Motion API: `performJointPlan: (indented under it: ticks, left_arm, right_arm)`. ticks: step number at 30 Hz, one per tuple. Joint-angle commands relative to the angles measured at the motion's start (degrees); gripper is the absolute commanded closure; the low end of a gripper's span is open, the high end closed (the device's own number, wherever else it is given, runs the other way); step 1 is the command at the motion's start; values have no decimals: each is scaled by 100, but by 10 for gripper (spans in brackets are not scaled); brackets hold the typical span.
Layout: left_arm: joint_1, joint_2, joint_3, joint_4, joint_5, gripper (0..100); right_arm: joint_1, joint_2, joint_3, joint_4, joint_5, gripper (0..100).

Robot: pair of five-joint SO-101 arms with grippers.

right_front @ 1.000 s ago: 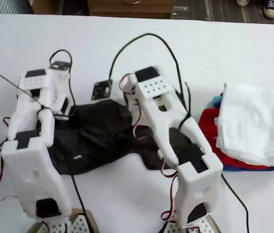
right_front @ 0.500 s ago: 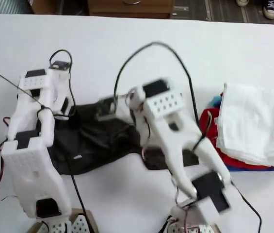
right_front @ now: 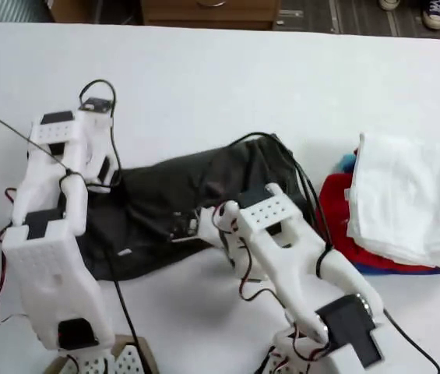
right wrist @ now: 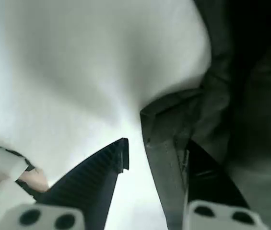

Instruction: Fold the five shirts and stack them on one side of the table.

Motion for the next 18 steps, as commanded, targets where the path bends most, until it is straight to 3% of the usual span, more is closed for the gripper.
performJointPlan:
  ticks: [1, 10, 14, 18]
  left_arm:
    - [132, 35, -31, -264, 9, 732]
    - [132, 35, -31, -264, 9, 732]
    - [132, 35, -31, -264, 9, 732]
    - [132, 35, -31, -264, 9, 732]
  right_arm:
    - [-4, 321, -9, -242, -79, 807]
    - [92, 1042, -88, -655, -88, 814]
    - [382, 1033, -378, -593, -88, 972]
    - [602, 1033, -888, 75, -53, 982]
